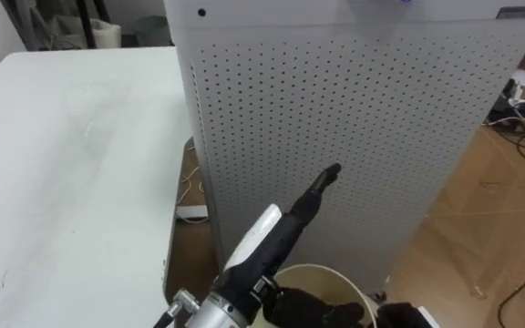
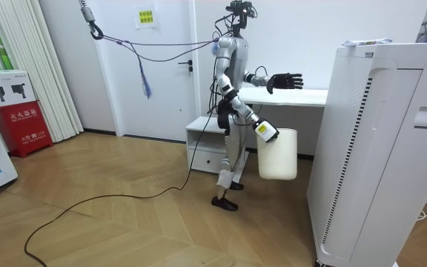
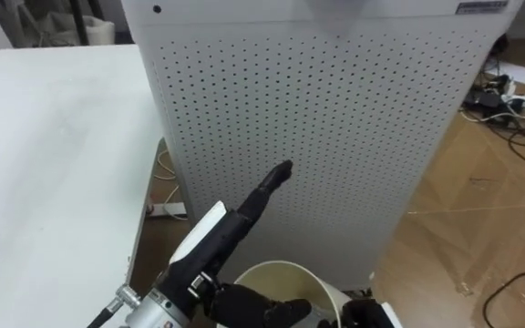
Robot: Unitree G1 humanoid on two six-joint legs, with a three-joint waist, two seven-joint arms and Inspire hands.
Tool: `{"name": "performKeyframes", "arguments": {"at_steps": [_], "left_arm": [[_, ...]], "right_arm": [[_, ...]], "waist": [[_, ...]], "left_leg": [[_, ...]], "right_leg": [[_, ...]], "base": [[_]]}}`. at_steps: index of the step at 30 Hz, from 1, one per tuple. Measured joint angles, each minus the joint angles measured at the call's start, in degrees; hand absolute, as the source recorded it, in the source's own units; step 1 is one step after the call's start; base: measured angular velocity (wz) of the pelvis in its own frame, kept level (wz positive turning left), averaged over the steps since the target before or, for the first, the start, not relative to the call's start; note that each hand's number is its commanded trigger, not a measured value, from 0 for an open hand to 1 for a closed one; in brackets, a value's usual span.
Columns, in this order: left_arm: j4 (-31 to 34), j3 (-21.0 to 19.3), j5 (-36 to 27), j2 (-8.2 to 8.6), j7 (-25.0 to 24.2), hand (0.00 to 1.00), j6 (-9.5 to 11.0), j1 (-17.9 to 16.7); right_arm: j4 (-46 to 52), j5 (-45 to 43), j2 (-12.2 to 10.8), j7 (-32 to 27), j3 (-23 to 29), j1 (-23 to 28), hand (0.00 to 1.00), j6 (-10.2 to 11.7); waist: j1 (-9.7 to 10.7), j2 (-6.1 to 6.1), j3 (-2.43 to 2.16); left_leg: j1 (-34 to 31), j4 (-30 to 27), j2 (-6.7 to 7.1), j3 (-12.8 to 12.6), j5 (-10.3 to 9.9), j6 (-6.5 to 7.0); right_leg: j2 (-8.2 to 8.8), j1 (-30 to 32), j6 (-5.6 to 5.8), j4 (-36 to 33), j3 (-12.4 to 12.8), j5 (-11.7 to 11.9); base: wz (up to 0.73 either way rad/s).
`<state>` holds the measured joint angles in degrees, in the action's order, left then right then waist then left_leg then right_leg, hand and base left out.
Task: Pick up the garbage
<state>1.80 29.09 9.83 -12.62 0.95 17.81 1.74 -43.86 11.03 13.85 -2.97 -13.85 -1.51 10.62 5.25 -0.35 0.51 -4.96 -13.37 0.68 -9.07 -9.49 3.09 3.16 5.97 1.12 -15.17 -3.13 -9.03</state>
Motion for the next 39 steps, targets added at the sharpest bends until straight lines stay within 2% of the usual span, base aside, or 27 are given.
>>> {"name": "performKeyframes", "arguments": {"at_steps": [3, 5, 7, 8, 10, 12, 13, 17, 19, 22, 24, 26, 29, 32, 39], "left_arm": [[0.0, -1.0, 1.5, -0.13, 1.9, 0.0, 0.1, 0.0], [0.3, -2.4, 3.0, 0.01, 3.0, 0.0, 0.3, 0.0], [1.3, -5.0, 4.6, -0.1, 5.2, 0.0, 1.2, 0.0], [1.7, -6.0, 5.6, 0.05, 6.4, 0.0, 1.6, 0.0], [1.7, -6.9, 7.2, 0.12, 8.3, 0.0, 2.5, 0.0], [1.8, -7.2, 8.0, 0.03, 10.1, 0.0, 3.1, 0.1], [1.8, -7.5, 8.7, -0.14, 11.0, 0.0, 3.4, 0.3], [3.5, -9.2, 11.3, -0.91, 12.8, 0.0, 3.4, 0.3], [4.6, -10.1, 12.3, -1.42, 14.5, 0.0, 3.4, 0.1], [7.8, -10.5, 12.5, -2.05, 16.5, 0.0, 3.5, -2.3], [10.1, -11.1, 13.5, -1.94, 17.6, 0.0, 3.6, -4.3], [12.2, -12.3, 14.2, -1.83, 18.6, 0.0, 3.8, -6.1], [14.3, -14.6, 16.0, -2.16, 18.9, 0.0, 3.8, -7.4], [15.3, -15.7, 16.5, -2.16, 20.1, 0.0, 3.8, -7.6], [17.9, -17.6, 18.7, -3.47, 26.0, 0.0, 4.3, -7.5]], "right_arm": [[-0.4, 0.5, -0.1, -0.1, -0.1, 0.7, 1.0, 0.0], [-1.4, 0.7, -0.2, 0.1, -0.1, 1.0, 1.0, 0.0], [-2.9, 0.7, -0.9, 0.7, -0.1, 1.4, 1.0, 0.0], [-2.9, 0.9, -1.0, 0.8, -0.1, 2.1, 1.0, 0.0], [-3.3, 1.2, -0.9, 1.1, -0.1, 2.9, 1.0, 0.0], [-4.3, 2.1, -1.0, 1.1, -0.5, 3.0, 1.0, 0.0], [-5.1, 2.1, -0.9, 1.1, -0.5, 2.9, 1.0, 0.0], [-5.3, 2.1, -0.6, 2.5, -0.4, 3.6, 1.0, -0.1], [-5.2, 2.1, -0.4, 3.3, -0.4, 3.7, 1.0, 0.0], [-5.2, 2.1, -0.4, 4.0, -0.4, 3.9, 1.0, 0.0], [-5.2, 1.9, -0.4, 4.5, -0.3, 3.9, 1.0, 0.1], [-5.4, 0.4, -0.5, 5.5, -0.3, 4.0, 1.0, 0.1], [-4.3, -0.3, -0.4, 6.2, -0.2, 4.2, 1.0, -0.2], [-3.4, -0.4, -0.4, 6.4, 0.5, 4.2, 1.0, -0.3], [-2.7, -0.7, -0.5, 7.4, 1.7, 5.0, 1.0, -0.7]], "waist": [[-0.3, -0.35, 0.19], [-1.0, -0.99, 0.41], [-1.2, -1.43, 0.33], [-1.2, -1.68, 0.3], [-2.2, -1.78, 0.31], [-2.5, -1.77, 0.3], [-2.4, -1.83, 0.32], [-2.5, -1.65, 0.32], [-2.5, -1.21, 0.34], [-2.8, -0.44, 0.02], [-3.6, -0.27, -0.1], [-5.1, -0.27, -0.11], [-5.8, -0.25, -0.14], [-5.4, -0.3, -0.16], [-5.5, 0.19, -0.32]], "left_leg": [[2.7, 1.4, -0.29, -3.5, -0.2, 0.12], [3.7, 1.4, -0.58, -5.5, -0.8, 0.14], [3.7, 0.0, -1.31, -8.1, -2.0, -0.01], [3.7, -0.4, -1.6, -9.1, -2.4, -0.04], [4.5, -0.3, -2.08, -10.8, -2.8, -0.23], [4.9, -0.3, -2.5, -11.7, -3.2, -0.42], [4.9, -0.2, -2.59, -11.9, -3.3, -0.46], [4.9, -0.3, -3.23, -12.3, -3.7, -1.01], [5.5, -0.2, -3.77, -12.5, -3.9, -1.4], [6.6, 0.2, -4.27, -12.8, -4.2, -1.93], [7.0, 0.2, -4.07, -12.0, -4.2, -2.05], [7.8, 0.1, -3.73, -10.8, -4.2, -2.13], [8.7, 0.7, -3.74, -11.3, -4.4, -2.43], [8.7, 0.8, -3.75, -11.4, -4.4, -2.45], [9.5, 1.8, -3.55, -11.2, -4.5, -2.66]], "right_leg": [[0.38, 0.0, 0.07, -1.0, -0.2, -0.1], [0.8, 0.7, 0.11, -2.1, -1.5, -0.2], [1.29, 2.0, 0.0, -3.6, -3.3, -0.1], [1.27, 2.4, -0.07, -3.9, -3.4, 0.0], [1.15, 2.2, -0.13, -3.7, -4.0, 0.4], [1.35, 1.8, -0.32, -3.7, -6.2, 0.8], [1.46, 2.0, -0.37, -3.7, -7.0, 0.9], [0.9, 2.1, -0.52, -3.5, -7.2, 0.9], [0.43, 1.5, -0.81, -2.5, -8.0, 1.0], [-0.39, 0.7, -1.26, -1.5, -7.9, 1.1], [-0.8, 1.1, -1.4, -1.6, -6.7, 1.0], [-1.65, 1.4, -1.61, -1.6, -4.2, 1.1], [-2.59, 1.8, -1.83, -1.7, -1.7, 1.2], [-2.7, 1.9, -1.99, -1.6, -1.5, 1.3], [-3.34, 2.0, -2.04, -1.5, -0.2, 2.0]], "base": [[-0.55], [-0.72], [-0.69], [-0.5], [-0.47], [-0.36], [-0.15], [-0.08], [-0.05], [-0.19], [-0.44], [-0.61], [-0.38], [-0.09], [-0.1]]}}
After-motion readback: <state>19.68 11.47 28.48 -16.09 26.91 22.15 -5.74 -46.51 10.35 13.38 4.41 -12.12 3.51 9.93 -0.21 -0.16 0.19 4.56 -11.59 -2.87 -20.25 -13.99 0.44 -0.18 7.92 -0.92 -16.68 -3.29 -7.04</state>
